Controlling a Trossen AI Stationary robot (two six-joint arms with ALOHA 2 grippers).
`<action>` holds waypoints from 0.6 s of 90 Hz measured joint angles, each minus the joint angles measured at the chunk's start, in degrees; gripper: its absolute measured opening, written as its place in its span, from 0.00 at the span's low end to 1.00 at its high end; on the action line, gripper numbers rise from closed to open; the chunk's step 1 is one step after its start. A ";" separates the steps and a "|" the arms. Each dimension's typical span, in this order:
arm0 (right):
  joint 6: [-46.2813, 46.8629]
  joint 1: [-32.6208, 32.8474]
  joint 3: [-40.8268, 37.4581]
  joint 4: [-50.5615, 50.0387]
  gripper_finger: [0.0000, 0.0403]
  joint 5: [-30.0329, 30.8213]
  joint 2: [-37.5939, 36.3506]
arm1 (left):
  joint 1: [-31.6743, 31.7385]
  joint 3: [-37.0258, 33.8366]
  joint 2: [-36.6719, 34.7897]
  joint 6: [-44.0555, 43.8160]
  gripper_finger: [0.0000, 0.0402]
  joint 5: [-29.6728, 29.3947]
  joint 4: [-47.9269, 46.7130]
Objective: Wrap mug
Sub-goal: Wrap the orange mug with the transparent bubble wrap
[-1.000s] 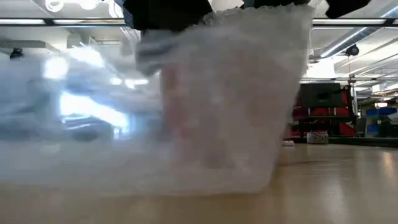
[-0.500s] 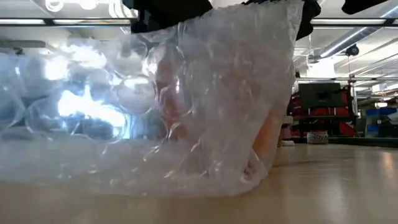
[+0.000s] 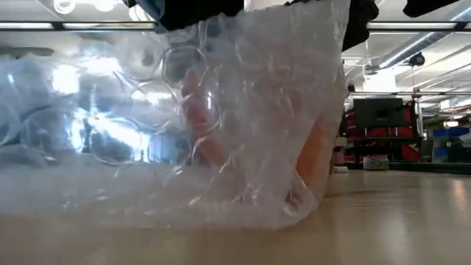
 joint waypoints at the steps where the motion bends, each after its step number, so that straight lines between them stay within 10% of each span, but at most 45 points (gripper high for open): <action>1: 0.00 0.00 0.00 -0.03 0.00 0.00 -0.04 | -0.01 0.01 0.03 -0.02 0.05 0.01 0.01; 54: 0.80 0.13 2.99 -4.11 0.00 -3.50 -4.65 | 0.09 0.04 1.84 0.29 0.05 0.39 2.09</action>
